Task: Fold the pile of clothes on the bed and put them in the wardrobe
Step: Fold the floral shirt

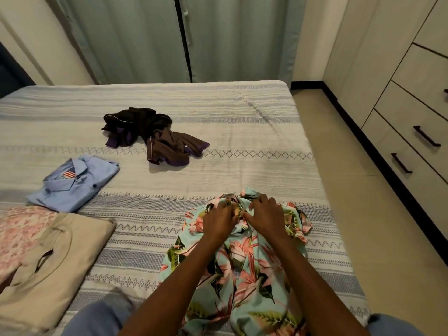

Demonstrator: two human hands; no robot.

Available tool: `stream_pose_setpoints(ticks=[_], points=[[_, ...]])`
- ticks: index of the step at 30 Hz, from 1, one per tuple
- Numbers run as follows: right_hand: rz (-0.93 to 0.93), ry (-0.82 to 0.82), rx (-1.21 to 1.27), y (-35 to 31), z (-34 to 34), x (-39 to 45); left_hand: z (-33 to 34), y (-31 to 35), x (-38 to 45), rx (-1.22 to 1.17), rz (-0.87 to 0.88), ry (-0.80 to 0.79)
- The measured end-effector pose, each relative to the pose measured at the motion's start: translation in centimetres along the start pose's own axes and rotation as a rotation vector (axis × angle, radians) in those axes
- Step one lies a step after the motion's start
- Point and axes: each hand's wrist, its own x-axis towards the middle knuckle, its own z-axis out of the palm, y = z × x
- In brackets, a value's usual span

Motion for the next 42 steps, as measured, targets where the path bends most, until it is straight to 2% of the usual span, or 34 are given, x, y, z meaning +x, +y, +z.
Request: stream_pose_setpoints(ticks=[5,7,13,20,24,27,30,33,35,37,39,42], points=[[0.054,-0.035,-0.053,-0.2,0.4,0.2,-0.3,-0.6,0.3,-0.289,-0.165,-0.033],[0.059,-0.055,-0.065,-0.4,0.2,0.4,-0.4,-1.0,0.2,-0.327,-0.186,-0.026],[0.083,-0.077,-0.063,0.3,0.1,0.0,-0.3,-0.8,-0.1,-0.03,0.048,0.015],[0.129,-0.076,-0.122,0.1,-0.5,-0.2,0.1,1.2,0.7,0.163,0.015,-0.062],[0.119,-0.12,-0.16,-0.3,-0.4,0.2,0.3,2.1,1.2,0.286,0.062,-0.092],[0.078,-0.113,-0.157,0.2,-0.6,0.3,0.1,2.1,1.3,0.282,0.066,-0.094],[0.063,-0.019,-0.09,1.0,-0.9,0.1,-0.5,2.0,1.2,0.189,0.046,-0.071],[0.084,0.181,-0.051,1.1,-1.5,-0.8,-1.6,2.3,0.5,0.059,0.008,0.011],[0.098,0.357,0.045,1.0,-2.1,-1.8,-2.1,2.4,-0.5,-0.149,-0.05,0.05],[0.103,0.431,0.172,0.5,-3.0,-3.0,-2.3,2.5,-2.1,-0.425,-0.123,-0.01],[0.177,0.345,0.375,0.0,-3.9,-3.8,-2.2,2.6,-3.2,-0.627,-0.183,-0.037],[0.309,0.081,0.657,-0.5,-4.5,-4.9,-2.8,2.8,-4.6,-0.77,-0.259,-0.02]])
